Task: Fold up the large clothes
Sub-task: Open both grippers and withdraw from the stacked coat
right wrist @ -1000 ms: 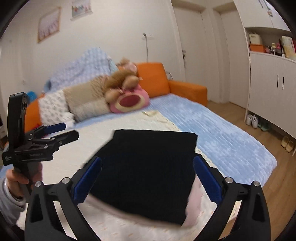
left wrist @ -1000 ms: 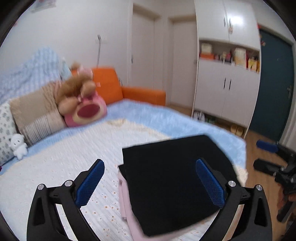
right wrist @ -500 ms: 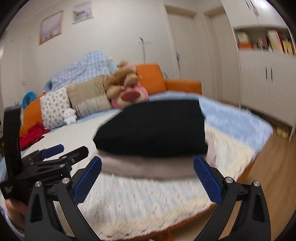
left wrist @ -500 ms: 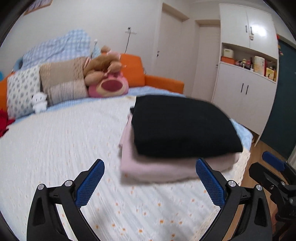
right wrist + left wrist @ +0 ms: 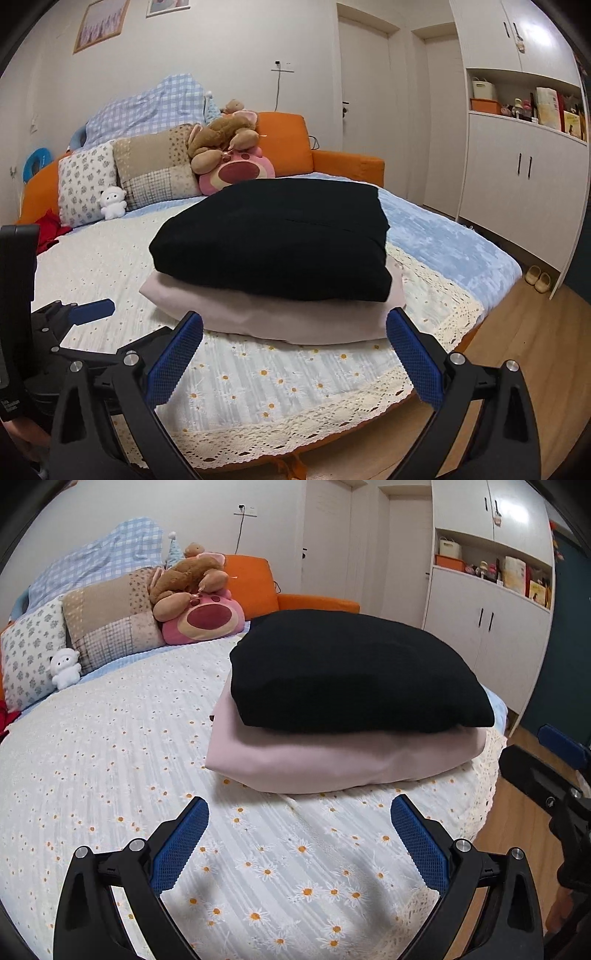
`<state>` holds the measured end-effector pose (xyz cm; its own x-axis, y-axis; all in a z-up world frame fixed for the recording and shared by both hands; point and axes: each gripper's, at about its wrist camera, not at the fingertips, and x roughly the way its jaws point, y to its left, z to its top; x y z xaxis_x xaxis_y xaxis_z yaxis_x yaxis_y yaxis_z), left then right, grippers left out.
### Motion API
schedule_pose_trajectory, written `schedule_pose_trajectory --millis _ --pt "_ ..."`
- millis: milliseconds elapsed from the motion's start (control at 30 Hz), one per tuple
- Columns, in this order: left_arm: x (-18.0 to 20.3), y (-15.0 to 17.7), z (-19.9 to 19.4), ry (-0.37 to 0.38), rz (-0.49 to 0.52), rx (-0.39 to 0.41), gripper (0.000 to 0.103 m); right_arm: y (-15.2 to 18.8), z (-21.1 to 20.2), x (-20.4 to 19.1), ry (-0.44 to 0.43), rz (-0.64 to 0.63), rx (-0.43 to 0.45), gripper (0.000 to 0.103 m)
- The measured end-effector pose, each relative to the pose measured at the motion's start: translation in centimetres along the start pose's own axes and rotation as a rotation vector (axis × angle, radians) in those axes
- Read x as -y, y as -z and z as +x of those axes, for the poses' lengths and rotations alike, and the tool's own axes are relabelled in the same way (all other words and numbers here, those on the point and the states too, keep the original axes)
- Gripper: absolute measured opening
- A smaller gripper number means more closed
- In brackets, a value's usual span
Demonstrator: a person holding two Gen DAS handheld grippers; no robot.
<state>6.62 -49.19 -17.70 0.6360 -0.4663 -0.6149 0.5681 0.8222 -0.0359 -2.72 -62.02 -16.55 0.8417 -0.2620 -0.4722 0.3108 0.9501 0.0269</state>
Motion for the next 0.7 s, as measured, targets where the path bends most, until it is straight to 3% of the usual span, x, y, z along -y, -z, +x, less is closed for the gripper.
schedule_pose_trajectory --millis 233,700 --pt "0.0 -0.2 -0.4 -0.048 0.003 0.030 0.100 0.5 0.3 0.6 0.022 0.002 -0.003 0.098" --pt "0.8 -0.2 -0.5 -0.027 0.024 0.041 0.100 0.4 1.0 1.3 0.036 -0.012 0.010 0.098"
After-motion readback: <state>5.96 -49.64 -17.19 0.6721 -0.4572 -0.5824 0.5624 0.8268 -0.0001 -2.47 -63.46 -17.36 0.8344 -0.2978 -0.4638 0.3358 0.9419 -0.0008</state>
